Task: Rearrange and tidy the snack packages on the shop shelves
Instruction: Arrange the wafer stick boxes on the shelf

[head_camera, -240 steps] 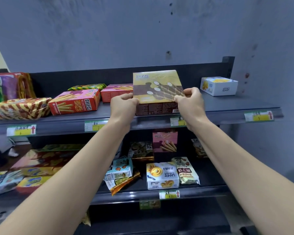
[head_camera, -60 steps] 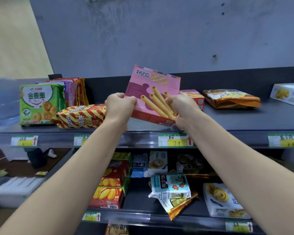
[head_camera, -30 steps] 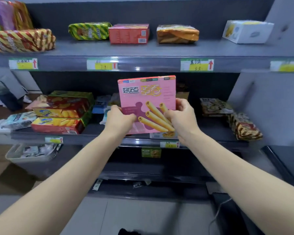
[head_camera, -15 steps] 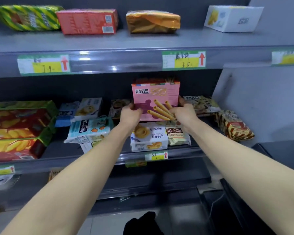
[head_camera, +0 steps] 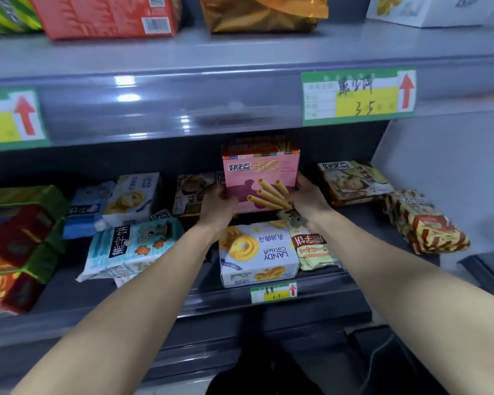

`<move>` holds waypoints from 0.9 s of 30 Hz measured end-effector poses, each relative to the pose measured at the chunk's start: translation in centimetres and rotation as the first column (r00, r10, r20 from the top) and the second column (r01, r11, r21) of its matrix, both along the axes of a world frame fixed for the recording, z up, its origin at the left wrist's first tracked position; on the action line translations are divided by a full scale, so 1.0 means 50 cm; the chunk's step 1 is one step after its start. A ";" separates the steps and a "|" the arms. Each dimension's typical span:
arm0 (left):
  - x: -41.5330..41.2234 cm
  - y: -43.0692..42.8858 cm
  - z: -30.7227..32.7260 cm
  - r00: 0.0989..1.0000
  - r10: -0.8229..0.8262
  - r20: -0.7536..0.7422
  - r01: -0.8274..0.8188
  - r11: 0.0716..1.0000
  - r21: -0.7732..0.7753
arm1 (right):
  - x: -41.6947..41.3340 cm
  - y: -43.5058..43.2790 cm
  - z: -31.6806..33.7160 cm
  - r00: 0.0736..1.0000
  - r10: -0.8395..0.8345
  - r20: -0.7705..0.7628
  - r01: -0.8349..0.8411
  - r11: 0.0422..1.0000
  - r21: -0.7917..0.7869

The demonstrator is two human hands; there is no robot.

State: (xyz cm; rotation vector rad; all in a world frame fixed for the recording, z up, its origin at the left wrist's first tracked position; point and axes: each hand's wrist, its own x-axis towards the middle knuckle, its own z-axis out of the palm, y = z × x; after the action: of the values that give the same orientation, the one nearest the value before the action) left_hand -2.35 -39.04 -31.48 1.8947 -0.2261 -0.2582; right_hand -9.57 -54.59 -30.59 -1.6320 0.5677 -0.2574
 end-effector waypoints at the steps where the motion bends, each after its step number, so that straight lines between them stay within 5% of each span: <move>1: 0.004 -0.002 0.000 1.000 0.000 -0.005 0.000 1.000 -0.010 | 0.002 0.001 0.001 1.000 0.009 0.013 -0.009 1.000 -0.003; 12: -0.011 -0.043 -0.007 0.991 -0.116 -0.059 0.117 0.993 0.009 | -0.021 -0.036 -0.022 0.999 0.005 -0.031 -0.004 1.000 0.027; 15: -0.014 -0.050 -0.016 0.990 -0.117 -0.079 0.118 0.993 0.017 | -0.017 -0.040 -0.024 1.000 0.021 0.008 -0.022 0.985 0.169; 21: 0.010 -0.033 -0.027 0.995 -0.056 -0.077 0.062 0.995 0.076 | -0.010 -0.011 -0.016 0.979 0.064 -0.193 -0.085 0.991 -0.100; 24: 0.010 -0.028 -0.032 0.997 -0.049 -0.062 0.054 0.995 0.080 | 0.003 -0.013 -0.023 0.923 -0.002 -0.384 -0.157 0.910 -0.383; 27: 0.010 -0.035 -0.030 0.996 -0.045 -0.070 0.052 0.994 0.099 | 0.005 -0.023 -0.018 0.876 -0.041 -0.481 -0.208 0.868 -0.452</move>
State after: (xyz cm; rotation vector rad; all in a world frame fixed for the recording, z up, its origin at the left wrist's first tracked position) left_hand -1.83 -40.78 -32.96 1.9787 -0.2172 -0.3727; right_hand -9.31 -55.75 -31.52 -2.2422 0.8490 0.0920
